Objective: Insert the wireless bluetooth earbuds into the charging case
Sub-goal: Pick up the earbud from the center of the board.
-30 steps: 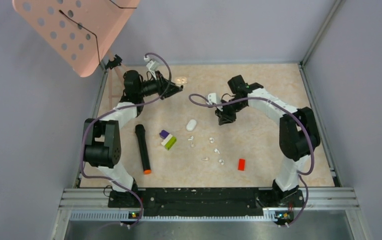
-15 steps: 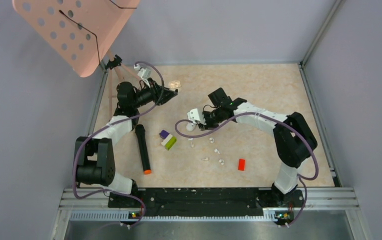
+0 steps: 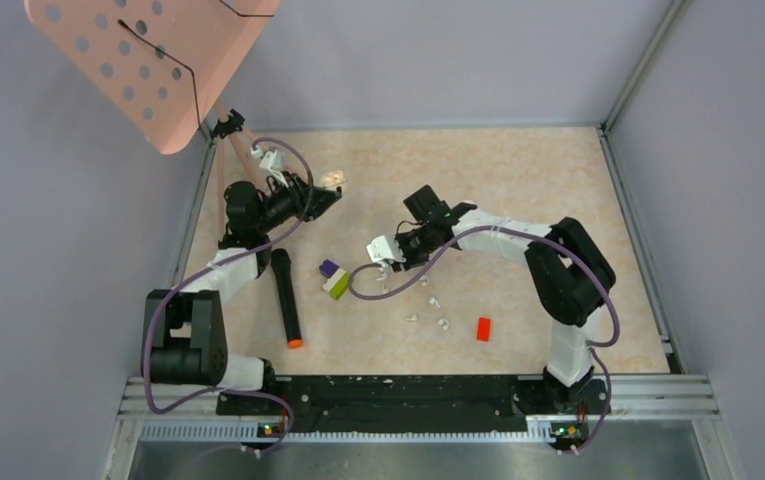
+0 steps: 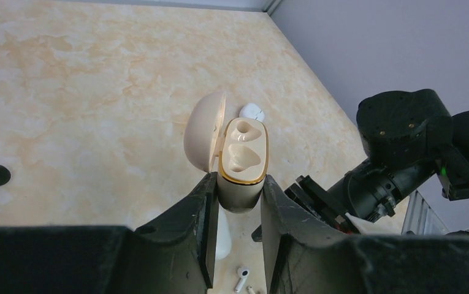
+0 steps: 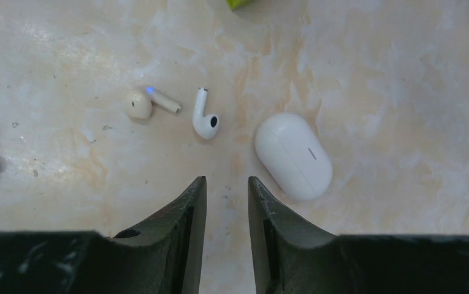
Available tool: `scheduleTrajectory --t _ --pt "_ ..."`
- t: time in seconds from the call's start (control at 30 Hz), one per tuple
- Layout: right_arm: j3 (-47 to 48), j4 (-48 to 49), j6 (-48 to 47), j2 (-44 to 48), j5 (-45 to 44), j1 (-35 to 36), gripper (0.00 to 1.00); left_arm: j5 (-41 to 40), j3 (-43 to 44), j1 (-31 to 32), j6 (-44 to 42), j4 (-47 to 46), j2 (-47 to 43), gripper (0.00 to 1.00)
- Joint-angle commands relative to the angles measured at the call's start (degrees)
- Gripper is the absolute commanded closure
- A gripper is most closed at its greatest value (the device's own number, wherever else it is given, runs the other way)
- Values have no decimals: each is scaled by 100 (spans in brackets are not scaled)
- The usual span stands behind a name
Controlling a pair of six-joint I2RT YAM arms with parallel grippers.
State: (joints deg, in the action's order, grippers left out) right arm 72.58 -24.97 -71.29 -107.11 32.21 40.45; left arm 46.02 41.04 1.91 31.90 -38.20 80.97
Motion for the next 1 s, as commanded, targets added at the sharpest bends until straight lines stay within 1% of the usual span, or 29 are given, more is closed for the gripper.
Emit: scheduleTrajectory --t 0.0,0.2,0.37,0.6,0.97 --pt "226 -88 -561 -183 240 252 68 -116 -73 -29 83 -188 -345 100" --pt "405 -103 -759 -458 148 429 66 -85 -63 -54 55 -138 -381 100" --pt "421 -279 -1192 -503 201 591 63 -92 98 -75 71 -152 -321 100" --pt "830 -1018 -1568 -766 255 704 57 -12 181 -151 151 -223 -262 100" --pt "1091 -1794 -1945 -919 406 925 57 33 -44 -156 246 -336 -360 100"
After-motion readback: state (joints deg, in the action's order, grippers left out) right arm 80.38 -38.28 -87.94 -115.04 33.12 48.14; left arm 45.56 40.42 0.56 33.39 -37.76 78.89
